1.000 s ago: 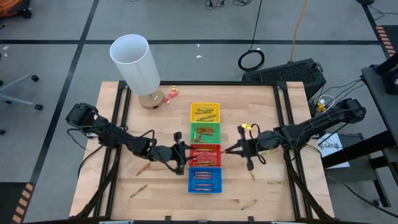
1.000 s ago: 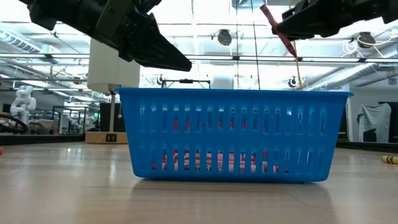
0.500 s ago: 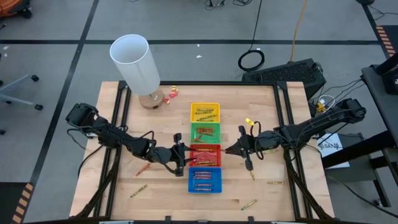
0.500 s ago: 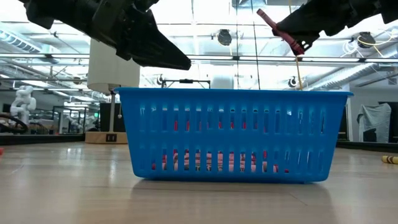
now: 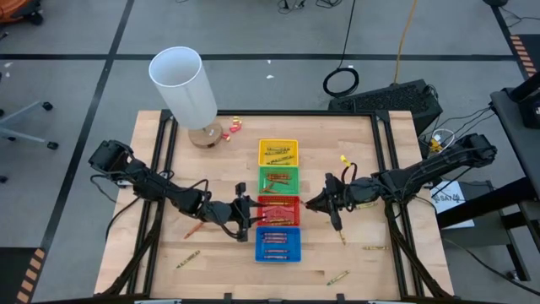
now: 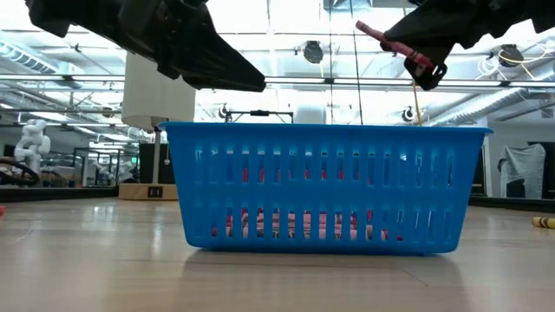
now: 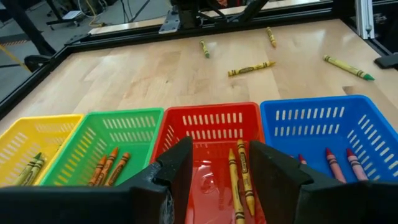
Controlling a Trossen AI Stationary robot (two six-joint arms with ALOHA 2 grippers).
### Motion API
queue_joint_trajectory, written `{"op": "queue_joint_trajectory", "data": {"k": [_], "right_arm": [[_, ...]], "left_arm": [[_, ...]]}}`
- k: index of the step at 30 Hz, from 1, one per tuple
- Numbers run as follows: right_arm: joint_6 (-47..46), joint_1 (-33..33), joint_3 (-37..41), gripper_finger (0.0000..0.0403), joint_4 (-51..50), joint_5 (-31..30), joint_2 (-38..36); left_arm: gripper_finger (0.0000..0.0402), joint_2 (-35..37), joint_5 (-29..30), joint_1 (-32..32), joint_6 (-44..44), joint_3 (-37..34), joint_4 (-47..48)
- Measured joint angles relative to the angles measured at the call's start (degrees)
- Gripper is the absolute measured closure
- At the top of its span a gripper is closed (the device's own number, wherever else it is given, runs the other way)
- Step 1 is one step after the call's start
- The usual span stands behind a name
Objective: Sort crayons
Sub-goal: Put the red crayon into the blue bin
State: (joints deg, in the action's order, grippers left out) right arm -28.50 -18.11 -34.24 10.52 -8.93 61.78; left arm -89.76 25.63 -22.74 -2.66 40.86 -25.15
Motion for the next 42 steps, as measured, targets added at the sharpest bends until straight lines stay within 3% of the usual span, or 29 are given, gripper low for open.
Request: {"op": "queue_joint_trajectory", "data": {"k": [5, 10, 15, 22, 30, 35, 42], "right_arm": [[-0.69, -0.02, 0.0, 0.0394, 0.44, 0.0, -0.01], [5.02, -1.55, -0.04, 0.0394, 5.65, -0.02, 1.47], [10.72, -4.06, -0.09, 0.0394, 15.44, 0.0, 6.43], [11.57, -6.49, -0.09, 0.0394, 25.19, -0.43, 15.3], [14.89, -9.94, -0.09, 0.0394, 35.18, -8.43, 25.26], [18.1, -11.91, -3.31, 0.0394, 36.21, -14.99, 31.32], [19.38, -13.38, -9.78, 0.0394, 35.53, -15.26, 39.29]], "left_arm": [[0.0245, 0.0, 0.0, 0.0, 0.0, 0.0, 0.01], [0.0245, 0.0, 0.0, -0.47, 0.0, 0.0, 0.09], [0.0245, 0.0, 0.0, -1.07, 0.02, 0.0, 0.17], [0.0245, 0.0, 1.49, -1.03, 0.02, 0.0, 0.49], [0.0245, 0.0, 1.9, -1.03, 0.02, 0.0, 0.61], [0.0245, 0.0, 1.9, -1.03, -0.04, 0.0, 0.61], [0.0245, 0.0, 3.18, -1.05, -0.88, 0.0, -0.11]]}}
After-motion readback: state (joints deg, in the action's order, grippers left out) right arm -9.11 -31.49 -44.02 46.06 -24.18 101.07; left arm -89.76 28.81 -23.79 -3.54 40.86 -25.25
